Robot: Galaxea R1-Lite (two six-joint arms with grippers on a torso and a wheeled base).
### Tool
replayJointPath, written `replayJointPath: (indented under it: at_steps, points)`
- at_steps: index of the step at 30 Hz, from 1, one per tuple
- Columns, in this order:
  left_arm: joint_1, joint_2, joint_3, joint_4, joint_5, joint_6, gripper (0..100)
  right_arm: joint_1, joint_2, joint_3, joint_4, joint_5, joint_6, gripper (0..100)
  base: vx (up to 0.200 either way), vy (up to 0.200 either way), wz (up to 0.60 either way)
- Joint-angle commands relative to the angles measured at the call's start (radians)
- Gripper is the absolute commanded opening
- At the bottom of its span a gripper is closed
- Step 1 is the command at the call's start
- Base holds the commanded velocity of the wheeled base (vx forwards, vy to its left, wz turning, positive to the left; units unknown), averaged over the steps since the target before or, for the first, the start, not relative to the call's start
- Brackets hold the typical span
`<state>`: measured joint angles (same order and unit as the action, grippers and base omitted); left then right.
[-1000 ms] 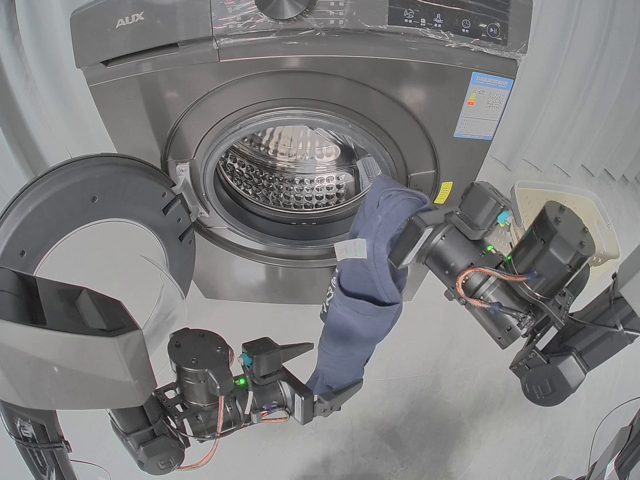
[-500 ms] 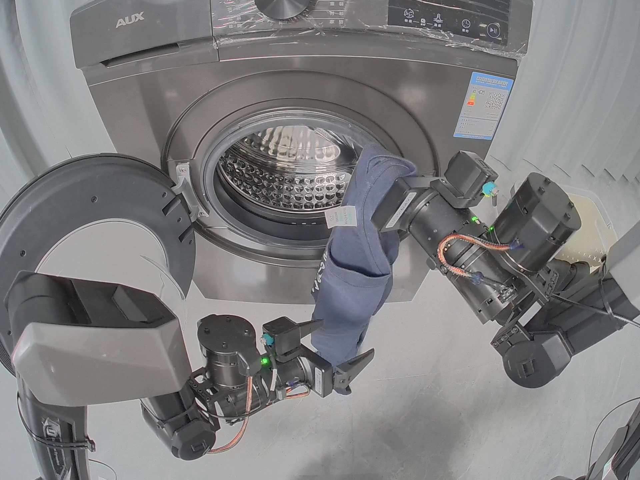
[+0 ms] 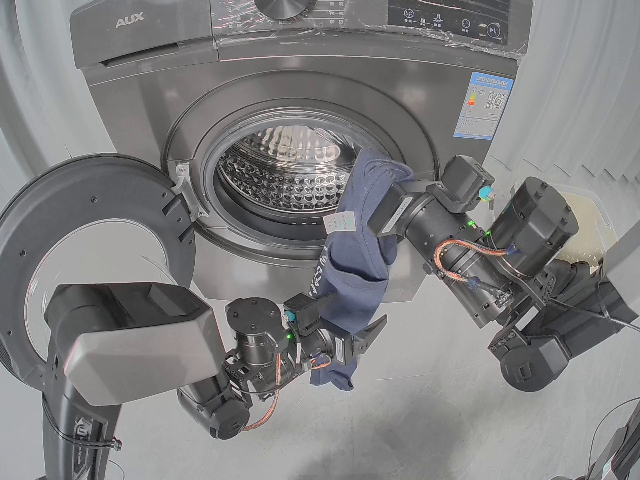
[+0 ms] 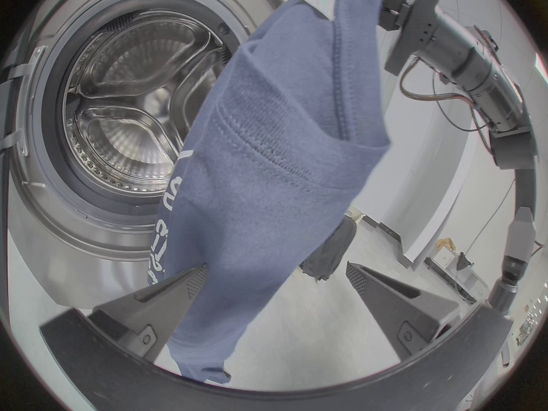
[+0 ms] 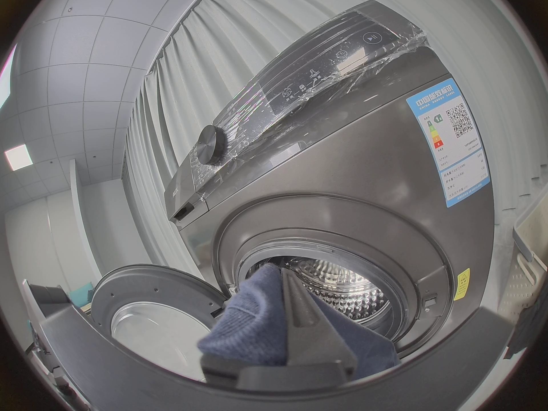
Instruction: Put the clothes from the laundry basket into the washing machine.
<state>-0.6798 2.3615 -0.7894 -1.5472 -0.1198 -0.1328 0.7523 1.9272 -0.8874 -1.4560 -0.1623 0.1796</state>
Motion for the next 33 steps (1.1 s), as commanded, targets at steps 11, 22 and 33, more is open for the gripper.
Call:
replayJointPath:
  at_steps: [11, 22, 33]
  points:
    - [0.065, 0.073, -0.136, 0.001, 0.097, -0.001, 100, 0.018, -0.005, 0.035, -0.004, -0.002, 0.008, 0, 0.0, 0.0, 0.0]
    - [0.086, 0.07, -0.134, -0.001, 0.104, 0.001, 100, 0.015, -0.004, 0.044, -0.004, -0.002, 0.008, 0, 0.0, 0.0, 0.0]
    - [0.04, 0.022, -0.05, -0.002, 0.098, 0.005, 100, 0.001, 0.003, 0.035, 0.005, -0.014, 0.015, 0, 0.0, 0.0, 0.0]
